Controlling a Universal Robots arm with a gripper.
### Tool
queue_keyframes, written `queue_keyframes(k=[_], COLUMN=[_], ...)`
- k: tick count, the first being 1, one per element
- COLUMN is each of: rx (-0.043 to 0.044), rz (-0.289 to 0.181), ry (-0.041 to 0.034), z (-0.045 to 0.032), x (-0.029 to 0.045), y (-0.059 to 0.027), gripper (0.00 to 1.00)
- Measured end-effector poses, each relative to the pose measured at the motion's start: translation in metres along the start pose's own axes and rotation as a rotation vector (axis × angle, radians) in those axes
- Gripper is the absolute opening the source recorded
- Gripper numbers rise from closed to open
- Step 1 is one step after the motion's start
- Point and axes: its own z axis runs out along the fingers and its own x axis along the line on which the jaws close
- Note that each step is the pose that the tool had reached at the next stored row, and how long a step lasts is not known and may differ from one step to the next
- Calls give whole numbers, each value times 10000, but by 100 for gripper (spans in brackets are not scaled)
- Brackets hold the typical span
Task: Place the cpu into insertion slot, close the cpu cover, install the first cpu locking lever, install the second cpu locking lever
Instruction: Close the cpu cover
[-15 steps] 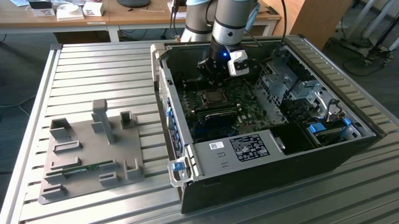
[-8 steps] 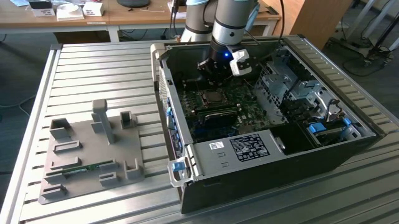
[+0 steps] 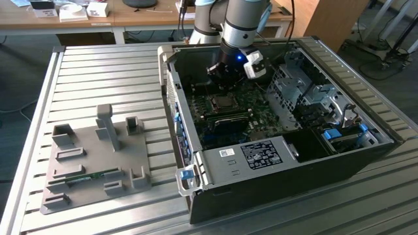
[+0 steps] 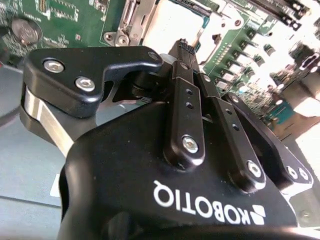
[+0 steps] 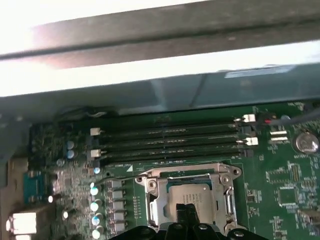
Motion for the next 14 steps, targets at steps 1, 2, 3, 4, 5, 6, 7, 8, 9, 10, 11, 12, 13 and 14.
queue_keyframes(k=[1,2,3,4,5,6,7,8,9,10,11,12,13,14], rx=[2,3,2,-5,-14,-22,-26,-28,-28,-27,-26,-9,51,105], rz=[-168,-231,-253,-280,-312,-344,-371,-375,-375,-376,-376,-375,-374,-375], ry=[6,8,-5,-57,-134,-208,-264,-274,-275,-276,-276,-278,-279,-282], z=[0,0,0,1,2,3,3,4,4,3,3,4,4,6], x=[0,0,0,0,1,2,2,2,2,2,2,2,3,2], y=[0,0,0,0,0,0,0,0,0,0,0,0,0,-1], gripper=[11,11,11,11,11,11,11,11,11,11,11,11,11,11])
